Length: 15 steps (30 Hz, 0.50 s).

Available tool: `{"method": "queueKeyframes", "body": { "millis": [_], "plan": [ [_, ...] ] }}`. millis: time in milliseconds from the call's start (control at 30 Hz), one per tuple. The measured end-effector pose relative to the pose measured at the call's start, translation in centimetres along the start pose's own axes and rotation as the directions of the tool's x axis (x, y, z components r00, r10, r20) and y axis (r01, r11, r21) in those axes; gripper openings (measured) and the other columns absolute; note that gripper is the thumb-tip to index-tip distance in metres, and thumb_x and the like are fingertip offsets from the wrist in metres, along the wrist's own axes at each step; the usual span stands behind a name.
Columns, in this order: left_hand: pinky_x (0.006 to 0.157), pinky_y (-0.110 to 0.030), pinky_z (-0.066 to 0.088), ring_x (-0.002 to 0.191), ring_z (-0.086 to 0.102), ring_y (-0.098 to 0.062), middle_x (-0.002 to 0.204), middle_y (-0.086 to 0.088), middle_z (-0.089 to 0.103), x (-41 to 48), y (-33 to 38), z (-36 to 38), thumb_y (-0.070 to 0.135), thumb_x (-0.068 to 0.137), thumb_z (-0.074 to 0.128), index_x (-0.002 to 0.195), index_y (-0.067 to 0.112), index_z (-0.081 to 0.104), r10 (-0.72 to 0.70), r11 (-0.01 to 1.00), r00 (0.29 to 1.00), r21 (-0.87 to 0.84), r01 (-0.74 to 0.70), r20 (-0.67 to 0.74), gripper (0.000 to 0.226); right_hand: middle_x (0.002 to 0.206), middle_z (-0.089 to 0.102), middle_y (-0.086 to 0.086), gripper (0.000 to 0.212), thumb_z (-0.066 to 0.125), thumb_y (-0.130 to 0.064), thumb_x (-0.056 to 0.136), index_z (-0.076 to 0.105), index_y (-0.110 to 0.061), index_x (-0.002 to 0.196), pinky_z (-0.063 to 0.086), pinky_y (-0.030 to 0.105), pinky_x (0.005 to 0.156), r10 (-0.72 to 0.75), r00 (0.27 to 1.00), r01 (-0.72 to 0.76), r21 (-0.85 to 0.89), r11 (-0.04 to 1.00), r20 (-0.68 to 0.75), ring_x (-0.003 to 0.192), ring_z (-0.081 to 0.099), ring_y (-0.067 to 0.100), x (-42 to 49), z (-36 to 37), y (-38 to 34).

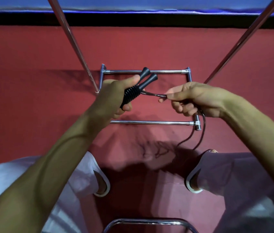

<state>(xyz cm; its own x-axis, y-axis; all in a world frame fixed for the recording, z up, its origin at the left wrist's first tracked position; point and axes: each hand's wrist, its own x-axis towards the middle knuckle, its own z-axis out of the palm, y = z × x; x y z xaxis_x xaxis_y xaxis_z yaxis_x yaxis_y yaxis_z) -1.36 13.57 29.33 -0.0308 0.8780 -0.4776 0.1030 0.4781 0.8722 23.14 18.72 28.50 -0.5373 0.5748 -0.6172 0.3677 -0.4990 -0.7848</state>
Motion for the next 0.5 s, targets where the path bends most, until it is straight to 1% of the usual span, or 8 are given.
{"method": "queueKeyframes", "body": {
  "millis": [100,167,200,233,300,400,467,500],
  "plan": [
    [0.039,-0.016,0.013,0.035,0.02,-0.009,0.05,-0.003,0.042,0.1,-0.3,-0.5,0.056,0.095,0.057,0.076,0.02,0.048,-0.125,0.99,0.979,-0.048,0.134,0.161,0.042,0.062,0.054,0.002,0.018,0.055,0.0,0.1,0.07,-0.007,0.107,0.02,0.023,0.044,-0.261,0.954,0.225,-0.221,0.949,-0.146,0.047,0.032,0.01,0.5,-0.3,0.8],
    [0.038,-0.016,0.01,0.035,0.019,-0.006,0.052,0.0,0.038,0.5,-0.3,-1.1,0.06,0.095,0.052,0.083,0.02,0.049,-0.19,0.97,0.947,-0.1,0.222,0.258,0.042,0.064,0.06,0.002,0.015,0.064,0.002,0.096,0.073,-0.002,0.109,0.033,0.021,0.048,-0.467,0.864,0.38,-0.366,0.849,-0.186,0.05,0.043,0.009,0.1,-0.1,0.8],
    [0.037,-0.016,0.01,0.035,0.019,-0.005,0.052,0.001,0.037,0.6,-0.3,-1.3,0.061,0.095,0.05,0.093,0.018,0.054,-0.205,0.961,0.934,-0.122,0.249,0.292,0.043,0.067,0.064,0.002,0.016,0.071,0.0,0.092,0.075,-0.003,0.107,0.04,0.02,0.053,-0.557,0.81,0.431,-0.459,0.777,-0.181,0.054,0.05,0.006,-0.2,0.1,0.7],
    [0.035,-0.015,0.011,0.034,0.02,-0.004,0.053,0.002,0.036,0.8,-0.2,-1.4,0.062,0.096,0.048,0.106,0.018,0.057,-0.213,0.953,0.922,-0.14,0.27,0.325,0.046,0.072,0.066,0.0,0.019,0.078,-0.002,0.087,0.077,-0.005,0.106,0.043,0.019,0.058,-0.628,0.761,0.453,-0.56,0.694,-0.163,0.059,0.054,0.001,-0.5,0.4,0.7],
    [0.035,-0.015,0.011,0.035,0.02,-0.002,0.053,0.004,0.035,0.9,-0.1,-1.6,0.063,0.097,0.043,0.123,0.022,0.058,-0.229,0.936,0.898,-0.167,0.309,0.377,0.05,0.077,0.063,-0.002,0.026,0.086,-0.007,0.08,0.08,-0.011,0.105,0.039,0.015,0.06,-0.723,0.68,0.429,-0.732,0.529,-0.124,0.061,0.053,0.001,-0.6,0.5,0.9],
    [0.037,-0.017,0.01,0.034,0.02,-0.001,0.053,0.005,0.033,0.6,0.0,-1.6,0.062,0.1,0.039,0.122,0.025,0.062,-0.244,0.907,0.859,-0.207,0.366,0.45,0.048,0.086,0.064,0.002,0.021,0.085,-0.009,0.08,0.082,-0.015,0.1,0.037,0.019,0.061,-0.834,0.545,0.374,-0.866,0.333,-0.085,0.06,0.049,-0.001,0.1,0.2,1.7],
    [0.037,-0.017,0.01,0.034,0.021,-0.001,0.053,0.005,0.033,0.4,0.2,-1.6,0.061,0.1,0.039,0.114,0.026,0.069,-0.242,0.888,0.84,-0.238,0.393,0.486,0.048,0.088,0.068,0.002,0.013,0.081,-0.013,0.085,0.082,-0.014,0.099,0.042,0.027,0.059,-0.872,0.486,0.373,-0.888,0.27,-0.06,0.058,0.053,0.004,0.2,-0.3,1.8],
    [0.036,-0.017,0.01,0.034,0.021,-0.001,0.053,0.006,0.033,0.4,0.3,-1.7,0.061,0.1,0.039,0.111,0.027,0.071,-0.241,0.881,0.835,-0.251,0.402,0.494,0.048,0.089,0.07,0.002,0.012,0.079,-0.016,0.088,0.082,-0.012,0.099,0.046,0.031,0.059,-0.874,0.483,0.38,-0.888,0.261,-0.05,0.059,0.058,0.01,0.1,-0.5,1.8]
  ]
}}
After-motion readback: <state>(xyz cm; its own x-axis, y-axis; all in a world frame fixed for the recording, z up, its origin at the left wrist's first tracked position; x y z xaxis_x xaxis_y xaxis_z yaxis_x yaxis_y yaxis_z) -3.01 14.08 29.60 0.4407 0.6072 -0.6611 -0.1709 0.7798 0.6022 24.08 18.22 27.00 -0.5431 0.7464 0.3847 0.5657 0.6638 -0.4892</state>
